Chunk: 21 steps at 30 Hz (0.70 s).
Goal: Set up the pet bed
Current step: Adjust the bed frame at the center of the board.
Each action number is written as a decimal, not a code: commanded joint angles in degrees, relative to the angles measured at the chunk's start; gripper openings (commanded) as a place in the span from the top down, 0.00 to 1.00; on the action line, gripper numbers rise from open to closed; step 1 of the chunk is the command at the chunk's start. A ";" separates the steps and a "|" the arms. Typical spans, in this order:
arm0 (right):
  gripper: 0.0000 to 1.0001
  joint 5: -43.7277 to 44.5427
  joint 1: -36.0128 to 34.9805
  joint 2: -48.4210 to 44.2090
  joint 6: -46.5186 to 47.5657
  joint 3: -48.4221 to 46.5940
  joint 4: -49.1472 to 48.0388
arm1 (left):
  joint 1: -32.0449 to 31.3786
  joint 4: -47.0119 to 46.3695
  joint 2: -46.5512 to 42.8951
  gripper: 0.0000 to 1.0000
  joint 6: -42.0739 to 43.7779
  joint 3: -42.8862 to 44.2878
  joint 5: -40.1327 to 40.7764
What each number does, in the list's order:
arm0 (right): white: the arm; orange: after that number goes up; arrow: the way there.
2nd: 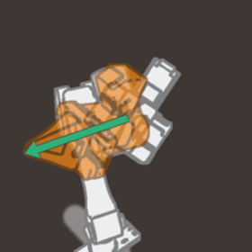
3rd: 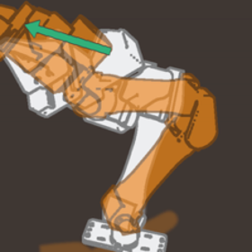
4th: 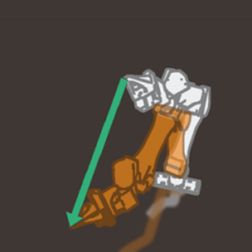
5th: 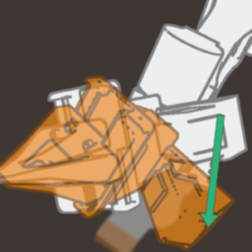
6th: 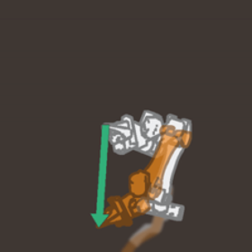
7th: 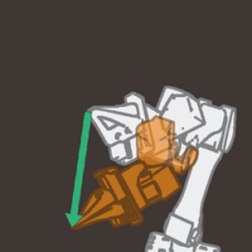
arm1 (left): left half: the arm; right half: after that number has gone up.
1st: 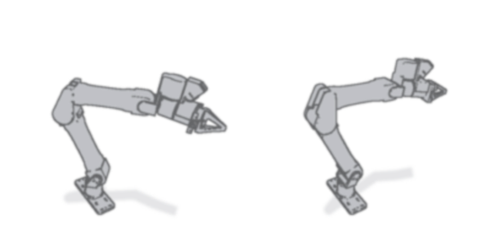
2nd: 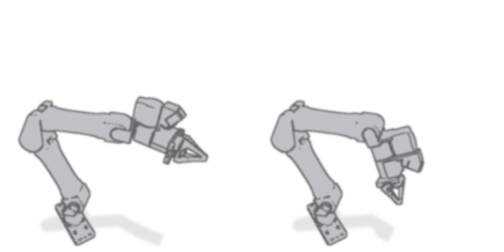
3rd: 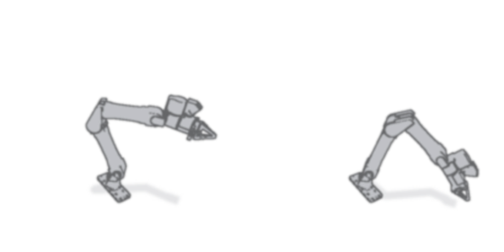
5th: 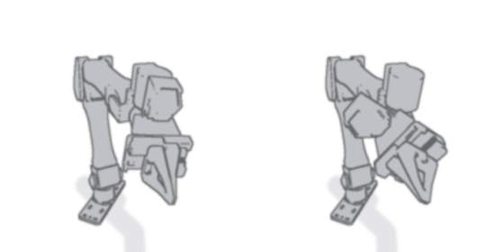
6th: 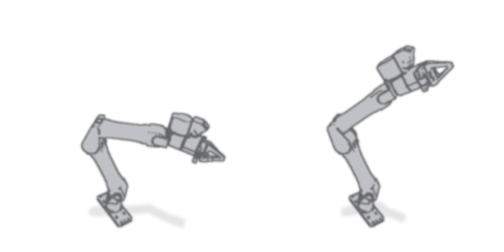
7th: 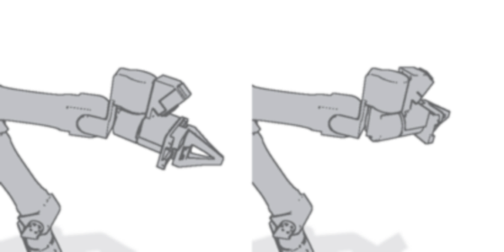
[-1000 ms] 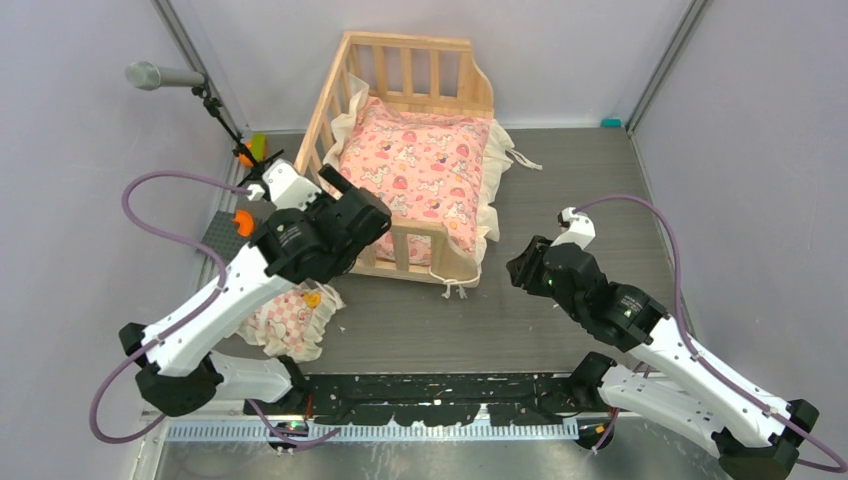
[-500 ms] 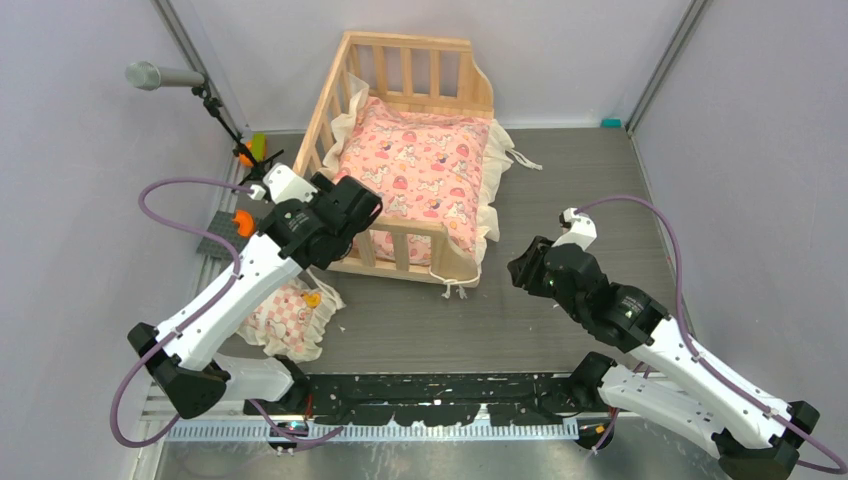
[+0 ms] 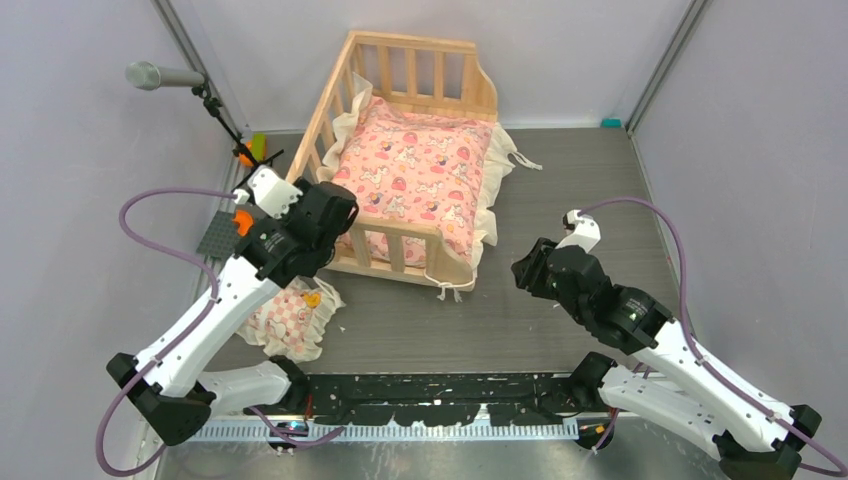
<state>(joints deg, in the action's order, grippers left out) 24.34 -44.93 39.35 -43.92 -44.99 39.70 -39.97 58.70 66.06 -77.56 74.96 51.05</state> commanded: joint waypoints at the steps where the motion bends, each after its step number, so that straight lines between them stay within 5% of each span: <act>1: 0.54 2.47 0.14 -0.73 0.28 -3.12 1.62 | -1.08 -6.32 -1.25 1.00 14.01 -5.97 -9.71; 12: 0.53 7.04 0.18 0.63 6.77 -9.38 6.62 | -1.08 -9.84 -9.54 1.00 41.45 -8.48 -22.06; 21: 0.53 7.64 0.12 1.70 7.62 -10.25 6.97 | -1.08 -4.85 -12.16 1.00 48.36 -8.44 -31.17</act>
<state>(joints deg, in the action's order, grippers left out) 30.02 -44.93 40.29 -38.13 -53.43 46.24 -37.58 45.65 55.20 -55.16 67.26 36.62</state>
